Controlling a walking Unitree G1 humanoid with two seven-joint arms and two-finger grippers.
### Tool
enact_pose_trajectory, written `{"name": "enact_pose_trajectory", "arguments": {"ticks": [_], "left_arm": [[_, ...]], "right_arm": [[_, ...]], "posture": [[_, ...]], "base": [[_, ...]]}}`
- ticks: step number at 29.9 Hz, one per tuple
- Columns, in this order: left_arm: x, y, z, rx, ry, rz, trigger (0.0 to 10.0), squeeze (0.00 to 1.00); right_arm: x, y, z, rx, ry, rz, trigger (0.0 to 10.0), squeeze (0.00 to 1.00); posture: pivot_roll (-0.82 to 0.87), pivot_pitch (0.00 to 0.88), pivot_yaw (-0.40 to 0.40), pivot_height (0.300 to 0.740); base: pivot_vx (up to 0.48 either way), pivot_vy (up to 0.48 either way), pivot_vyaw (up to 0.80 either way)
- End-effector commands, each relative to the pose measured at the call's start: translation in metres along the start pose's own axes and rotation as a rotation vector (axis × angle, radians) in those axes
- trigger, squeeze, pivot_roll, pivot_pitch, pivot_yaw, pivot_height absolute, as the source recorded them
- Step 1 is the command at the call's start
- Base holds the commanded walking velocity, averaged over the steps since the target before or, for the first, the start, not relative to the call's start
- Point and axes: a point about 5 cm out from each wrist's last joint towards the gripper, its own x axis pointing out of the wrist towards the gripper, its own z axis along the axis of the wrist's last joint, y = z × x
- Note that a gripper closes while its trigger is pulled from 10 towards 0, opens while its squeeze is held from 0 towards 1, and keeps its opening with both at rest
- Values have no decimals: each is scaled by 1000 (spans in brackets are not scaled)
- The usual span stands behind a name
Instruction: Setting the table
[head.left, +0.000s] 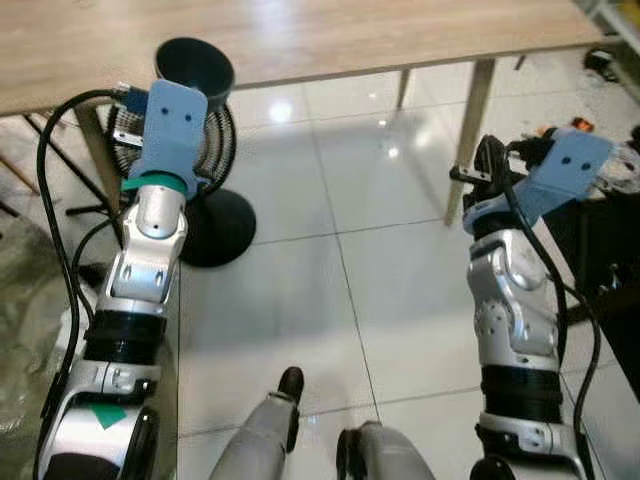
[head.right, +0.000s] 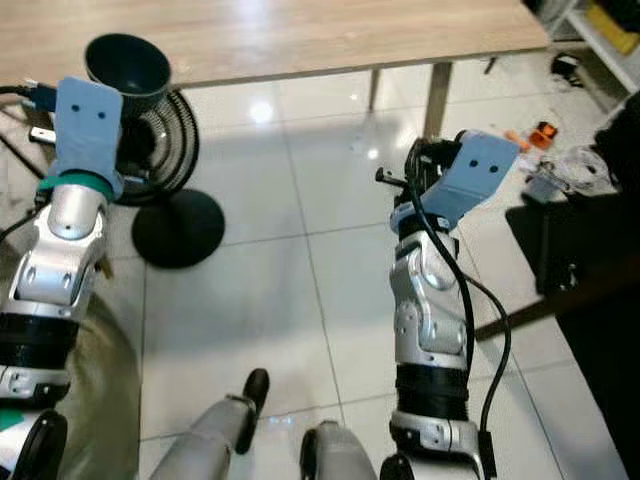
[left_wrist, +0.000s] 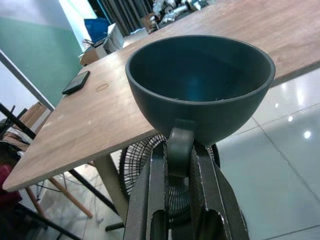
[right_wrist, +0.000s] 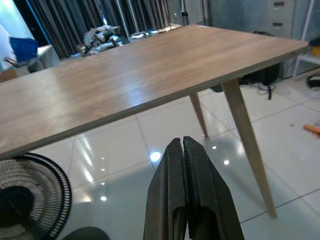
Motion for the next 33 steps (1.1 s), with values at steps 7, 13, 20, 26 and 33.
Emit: {"name": "enact_pose_trajectory", "arguments": {"ticks": [7, 13, 20, 26, 33], "left_arm": [[0, 8, -2, -1, 4, 42, 10000, 0], [2, 10, -1, -4, -2, 58, 10000, 0], [6, 10, 0, -33, 2, 73, 10000, 0], [7, 7, 1, -45, 1, 62, 10000, 0], [7, 6, 0, -51, 3, 58, 10000, 0]], "right_arm": [[-2, 3, -5, 12, 24, 12, 10000, 0], [-1, 2, -3, 24, 17, -10, 10000, 0], [1, -4, 0, 34, -5, -59, 10000, 0], [-1, -6, 2, 29, -16, -68, 10000, 0], [-1, -8, 2, 31, -17, -78, 10000, 0]], "posture": [[122, 134, 52, 740], [122, 131, 52, 740], [117, 122, 50, 740], [112, 120, 52, 740], [112, 120, 51, 740]], "base": [[0, 0, 800], [0, 0, 529], [416, 0, 0], [434, 0, 0], [438, 0, 0]]}}
